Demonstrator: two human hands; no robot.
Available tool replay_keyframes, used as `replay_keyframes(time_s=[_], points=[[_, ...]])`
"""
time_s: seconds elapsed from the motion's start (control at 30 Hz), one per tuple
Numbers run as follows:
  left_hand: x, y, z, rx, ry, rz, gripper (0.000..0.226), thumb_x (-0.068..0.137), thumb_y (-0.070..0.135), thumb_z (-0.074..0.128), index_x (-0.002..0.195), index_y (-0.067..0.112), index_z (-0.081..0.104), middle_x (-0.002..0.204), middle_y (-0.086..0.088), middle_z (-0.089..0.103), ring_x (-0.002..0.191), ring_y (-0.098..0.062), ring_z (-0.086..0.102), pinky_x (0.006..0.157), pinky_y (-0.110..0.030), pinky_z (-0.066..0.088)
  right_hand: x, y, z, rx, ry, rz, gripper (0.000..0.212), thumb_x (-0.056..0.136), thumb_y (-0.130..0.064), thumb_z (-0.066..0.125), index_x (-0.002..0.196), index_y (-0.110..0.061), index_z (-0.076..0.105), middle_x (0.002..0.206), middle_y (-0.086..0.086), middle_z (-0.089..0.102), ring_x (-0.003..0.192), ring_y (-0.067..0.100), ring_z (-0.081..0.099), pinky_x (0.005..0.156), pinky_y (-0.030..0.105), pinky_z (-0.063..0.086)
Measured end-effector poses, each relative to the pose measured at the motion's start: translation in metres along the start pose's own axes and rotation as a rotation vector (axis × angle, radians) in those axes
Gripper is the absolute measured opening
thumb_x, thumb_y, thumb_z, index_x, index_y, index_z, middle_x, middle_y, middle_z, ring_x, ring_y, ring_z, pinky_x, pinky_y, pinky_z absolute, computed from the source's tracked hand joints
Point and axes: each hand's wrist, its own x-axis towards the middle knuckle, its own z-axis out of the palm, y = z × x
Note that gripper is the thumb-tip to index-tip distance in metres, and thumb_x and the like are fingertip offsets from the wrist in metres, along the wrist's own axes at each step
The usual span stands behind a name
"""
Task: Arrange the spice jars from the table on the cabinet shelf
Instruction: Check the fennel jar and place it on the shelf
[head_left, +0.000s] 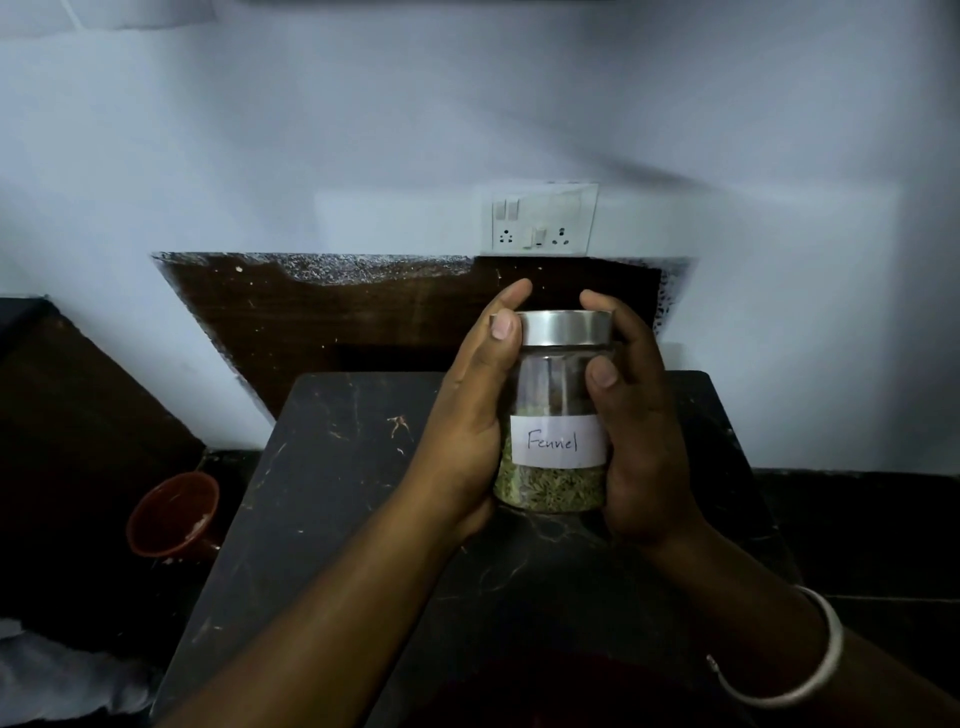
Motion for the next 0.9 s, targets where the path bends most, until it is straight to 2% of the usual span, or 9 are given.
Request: replay_keyframes(time_s=[0.1, 0.3, 0.37, 0.5, 0.57, 0.67, 0.73, 0.83, 0.9], points=[[0.001, 0.001, 0.003, 0.002, -0.007, 0.002, 0.056, 0.090, 0.059, 0.058, 0.142, 0.038, 0.056, 0.137, -0.015, 0.067, 0.123, -0.037, 0.066, 0.108, -0.062, 0.049, 0.000, -0.003, -0.001, -0.002, 0.000, -0.013, 0.050, 0.098, -0.034, 0.050, 0.145, -0.020, 0.045, 0.127, 0.009, 0.061, 0.105, 0.023, 0.067, 0.078, 0.032, 0.057], [0.003, 0.005, 0.008, 0.011, -0.035, 0.024, 0.061, 0.086, 0.065, 0.065, 0.141, 0.040, 0.056, 0.138, -0.017, 0.065, 0.126, -0.042, 0.063, 0.109, -0.067, 0.045, 0.002, -0.012, -0.002, 0.020, 0.009, -0.006, 0.048, 0.098, -0.034, 0.051, 0.145, -0.024, 0.047, 0.124, 0.009, 0.063, 0.102, 0.023, 0.069, 0.076, 0.030, 0.058], [0.006, 0.009, 0.010, 0.012, -0.057, 0.043, 0.068, 0.080, 0.068, 0.071, 0.141, 0.040, 0.057, 0.137, -0.018, 0.065, 0.125, -0.043, 0.063, 0.106, -0.065, 0.048, 0.004, -0.017, -0.003, 0.017, 0.002, -0.010, 0.049, 0.097, -0.035, 0.052, 0.145, -0.026, 0.047, 0.124, 0.010, 0.064, 0.103, 0.025, 0.070, 0.078, 0.031, 0.058], [0.014, 0.023, 0.016, 0.013, -0.071, 0.120, 0.060, 0.084, 0.062, 0.068, 0.138, 0.037, 0.061, 0.131, -0.017, 0.070, 0.114, -0.037, 0.070, 0.098, -0.054, 0.053, 0.014, -0.032, 0.002, 0.010, -0.004, -0.044, 0.049, 0.096, -0.035, 0.055, 0.145, -0.030, 0.049, 0.129, 0.007, 0.066, 0.111, 0.028, 0.070, 0.083, 0.032, 0.059], [0.022, 0.034, 0.021, 0.006, -0.074, 0.171, 0.066, 0.080, 0.064, 0.073, 0.137, 0.034, 0.062, 0.131, -0.016, 0.070, 0.114, -0.035, 0.070, 0.098, -0.052, 0.053, 0.024, -0.043, 0.004, -0.017, -0.008, -0.084, 0.051, 0.095, -0.034, 0.056, 0.145, -0.028, 0.050, 0.135, 0.007, 0.065, 0.119, 0.028, 0.068, 0.089, 0.033, 0.057], [0.033, 0.056, 0.032, 0.009, -0.101, 0.241, 0.059, 0.085, 0.061, 0.069, 0.137, 0.034, 0.063, 0.134, -0.015, 0.069, 0.119, -0.037, 0.069, 0.103, -0.058, 0.052, 0.042, -0.066, 0.004, -0.144, -0.006, -0.148, 0.056, 0.092, -0.037, 0.058, 0.146, -0.028, 0.049, 0.138, -0.003, 0.065, 0.125, 0.020, 0.065, 0.095, 0.029, 0.055], [0.043, 0.073, 0.041, 0.042, -0.108, 0.309, 0.053, 0.088, 0.058, 0.064, 0.136, 0.036, 0.064, 0.133, -0.015, 0.070, 0.119, -0.039, 0.069, 0.101, -0.059, 0.053, 0.057, -0.087, 0.004, -0.257, -0.036, -0.191, 0.058, 0.087, -0.041, 0.063, 0.144, -0.039, 0.049, 0.131, -0.015, 0.067, 0.118, 0.011, 0.068, 0.089, 0.023, 0.057], [0.062, 0.101, 0.058, 0.140, -0.094, 0.420, 0.053, 0.087, 0.060, 0.059, 0.134, 0.037, 0.064, 0.125, -0.012, 0.074, 0.109, -0.035, 0.074, 0.087, -0.049, 0.063, 0.081, -0.119, 0.004, -0.447, -0.051, -0.227, 0.070, 0.076, -0.052, 0.073, 0.139, -0.053, 0.043, 0.118, -0.029, 0.064, 0.102, -0.001, 0.071, 0.076, 0.014, 0.057], [0.079, 0.123, 0.072, 0.222, -0.096, 0.509, 0.052, 0.089, 0.057, 0.055, 0.134, 0.034, 0.065, 0.122, -0.008, 0.076, 0.107, -0.028, 0.075, 0.084, -0.040, 0.064, 0.102, -0.141, 0.003, -0.578, -0.008, -0.265, 0.078, 0.068, -0.063, 0.075, 0.138, -0.055, 0.040, 0.117, -0.028, 0.063, 0.099, -0.007, 0.069, 0.073, 0.011, 0.055]])
